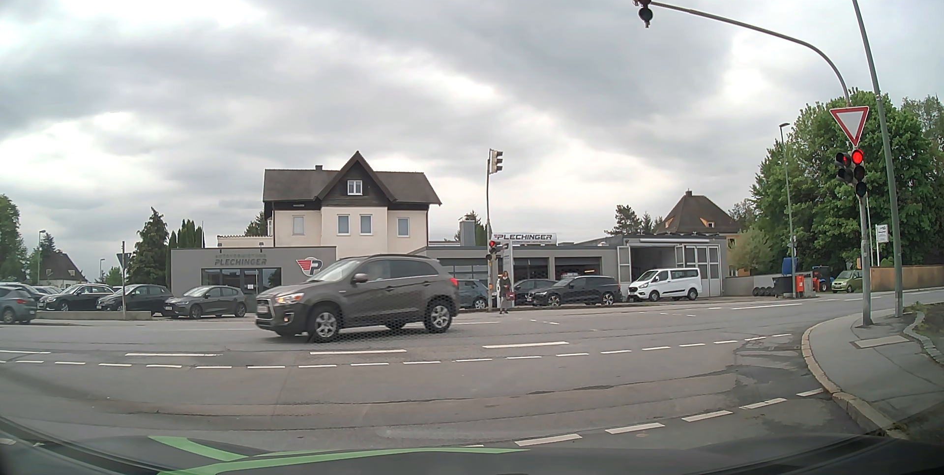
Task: Follow the waypoints while adhering to traffic rules and regulations
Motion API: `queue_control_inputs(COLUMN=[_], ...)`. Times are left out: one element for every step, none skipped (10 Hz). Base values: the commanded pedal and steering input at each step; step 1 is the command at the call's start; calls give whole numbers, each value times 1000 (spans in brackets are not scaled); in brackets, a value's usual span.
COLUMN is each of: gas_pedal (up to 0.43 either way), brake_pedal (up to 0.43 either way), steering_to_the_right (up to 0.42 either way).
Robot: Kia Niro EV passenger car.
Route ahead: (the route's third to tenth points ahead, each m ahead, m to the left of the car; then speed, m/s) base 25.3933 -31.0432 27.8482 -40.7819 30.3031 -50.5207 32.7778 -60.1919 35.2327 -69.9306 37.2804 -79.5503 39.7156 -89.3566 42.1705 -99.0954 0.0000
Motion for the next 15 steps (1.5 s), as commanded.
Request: queue_control_inputs(gas_pedal=[0, 0, 0, 0, 0, 0, 0, 0, 0, 0, 0, 0, 0, 0, 0], brake_pedal=[287, 287, 287, 287, 287, 287, 287, 287, 287, 287, 287, 287, 287, 287, 287], steering_to_the_right=[101, 101, 101, 101, 101, 101, 101, 101, 101, 101, 101, 101, 101, 101, 101])
